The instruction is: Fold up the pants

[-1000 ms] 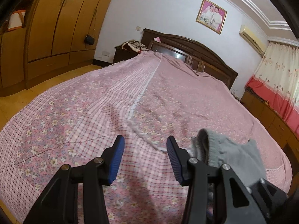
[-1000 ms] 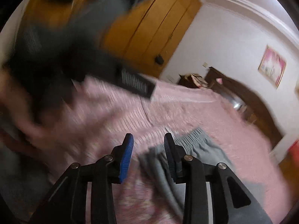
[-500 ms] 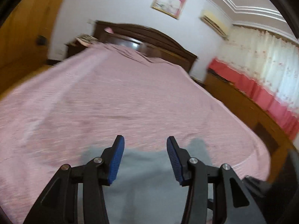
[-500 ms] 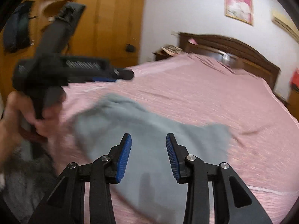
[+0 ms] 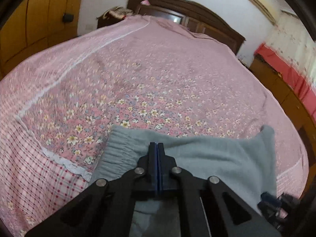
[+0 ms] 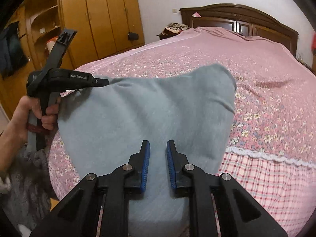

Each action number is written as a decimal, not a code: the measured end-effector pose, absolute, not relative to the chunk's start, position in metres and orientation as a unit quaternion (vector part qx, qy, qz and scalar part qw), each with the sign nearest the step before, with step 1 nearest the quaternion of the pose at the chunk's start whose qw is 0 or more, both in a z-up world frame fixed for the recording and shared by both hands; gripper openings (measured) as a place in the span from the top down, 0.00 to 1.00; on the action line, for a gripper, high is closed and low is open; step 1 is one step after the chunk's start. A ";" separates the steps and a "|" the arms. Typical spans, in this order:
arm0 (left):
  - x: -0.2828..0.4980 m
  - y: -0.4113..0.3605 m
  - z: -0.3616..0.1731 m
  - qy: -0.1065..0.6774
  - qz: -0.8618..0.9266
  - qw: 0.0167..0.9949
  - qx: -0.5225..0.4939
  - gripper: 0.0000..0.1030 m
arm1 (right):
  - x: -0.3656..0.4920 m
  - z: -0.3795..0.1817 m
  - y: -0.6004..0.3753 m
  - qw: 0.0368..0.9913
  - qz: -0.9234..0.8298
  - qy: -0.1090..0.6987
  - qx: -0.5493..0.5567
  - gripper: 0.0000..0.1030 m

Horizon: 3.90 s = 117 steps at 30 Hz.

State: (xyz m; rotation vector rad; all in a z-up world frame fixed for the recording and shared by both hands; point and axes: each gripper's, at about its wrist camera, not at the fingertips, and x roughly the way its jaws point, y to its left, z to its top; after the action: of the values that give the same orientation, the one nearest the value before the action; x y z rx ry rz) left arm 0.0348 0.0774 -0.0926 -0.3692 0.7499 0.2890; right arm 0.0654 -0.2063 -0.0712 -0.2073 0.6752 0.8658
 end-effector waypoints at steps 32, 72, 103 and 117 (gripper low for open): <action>-0.062 0.161 -0.054 0.309 0.166 0.911 -0.218 0.66 | -0.003 -0.086 -0.024 0.751 0.570 0.326 -0.076 0.80; -0.007 0.097 -0.081 0.374 0.126 0.909 -0.135 0.61 | 0.190 -0.078 -0.287 0.757 0.432 0.457 0.178 0.67; -0.007 0.107 -0.086 0.376 0.124 0.906 -0.148 0.58 | 0.166 -0.076 -0.310 0.704 0.443 0.517 0.203 0.54; -0.009 0.104 -0.085 0.377 0.130 0.906 -0.138 0.58 | 0.196 -0.097 -0.311 0.663 0.457 0.544 0.235 0.66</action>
State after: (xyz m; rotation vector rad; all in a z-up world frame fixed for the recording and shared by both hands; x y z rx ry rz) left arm -0.0094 0.1037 -0.0849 -0.2853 0.7789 0.2689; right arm 0.1963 -0.3107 -0.0969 0.5302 1.2305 1.0334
